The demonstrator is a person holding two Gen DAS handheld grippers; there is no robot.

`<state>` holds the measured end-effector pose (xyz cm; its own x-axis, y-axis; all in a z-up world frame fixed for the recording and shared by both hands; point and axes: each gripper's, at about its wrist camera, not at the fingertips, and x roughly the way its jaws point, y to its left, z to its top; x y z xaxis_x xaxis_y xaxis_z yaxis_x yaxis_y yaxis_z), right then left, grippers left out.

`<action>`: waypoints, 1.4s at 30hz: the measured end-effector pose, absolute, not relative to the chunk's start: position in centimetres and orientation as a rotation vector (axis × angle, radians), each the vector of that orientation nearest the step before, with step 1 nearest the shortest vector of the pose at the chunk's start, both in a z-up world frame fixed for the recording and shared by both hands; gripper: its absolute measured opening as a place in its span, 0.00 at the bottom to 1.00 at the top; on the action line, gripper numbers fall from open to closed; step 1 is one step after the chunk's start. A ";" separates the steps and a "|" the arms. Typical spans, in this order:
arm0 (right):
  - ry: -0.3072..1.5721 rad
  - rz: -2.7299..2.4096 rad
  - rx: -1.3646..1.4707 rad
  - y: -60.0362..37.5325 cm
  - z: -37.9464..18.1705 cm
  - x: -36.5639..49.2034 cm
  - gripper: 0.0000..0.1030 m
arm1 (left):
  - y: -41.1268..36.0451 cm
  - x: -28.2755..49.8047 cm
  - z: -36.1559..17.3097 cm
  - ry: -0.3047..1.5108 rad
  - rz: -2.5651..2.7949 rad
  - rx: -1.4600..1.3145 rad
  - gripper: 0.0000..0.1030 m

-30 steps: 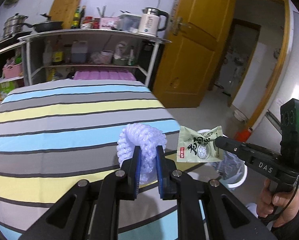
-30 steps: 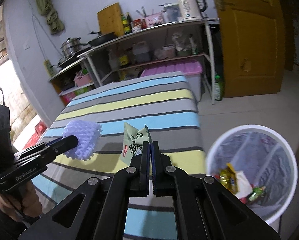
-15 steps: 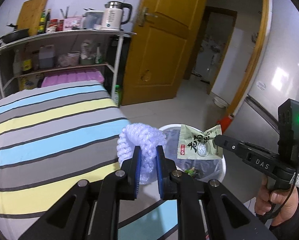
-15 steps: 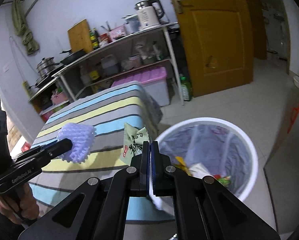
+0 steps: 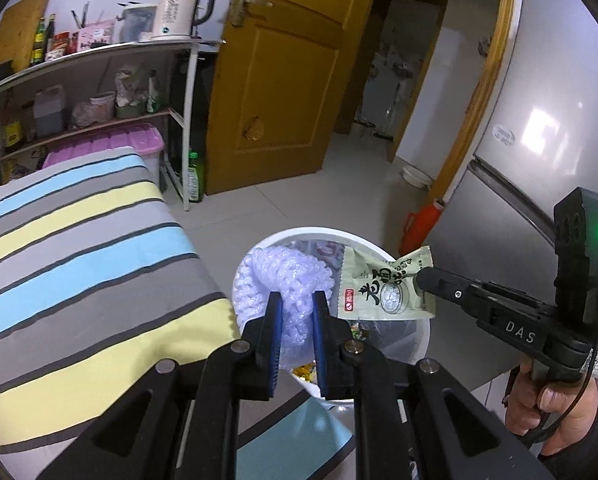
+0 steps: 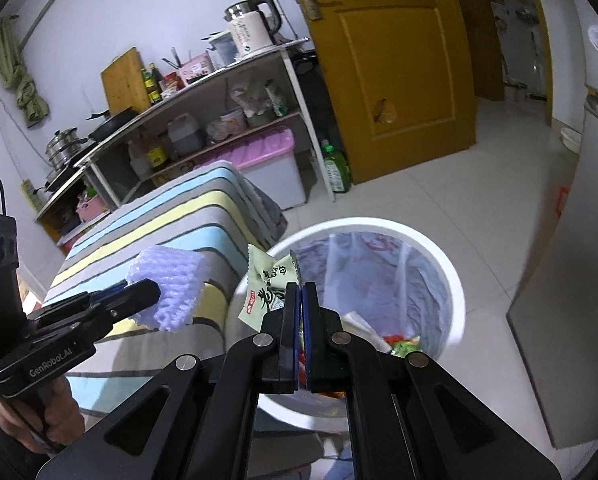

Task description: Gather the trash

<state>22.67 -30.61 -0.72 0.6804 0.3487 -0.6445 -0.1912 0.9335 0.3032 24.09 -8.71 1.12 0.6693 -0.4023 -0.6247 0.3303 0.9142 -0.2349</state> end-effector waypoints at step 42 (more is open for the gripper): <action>0.689 0.298 0.151 -28.5 2.0 16.2 0.32 | -6.8 18.5 2.7 0.659 -0.395 -0.113 0.41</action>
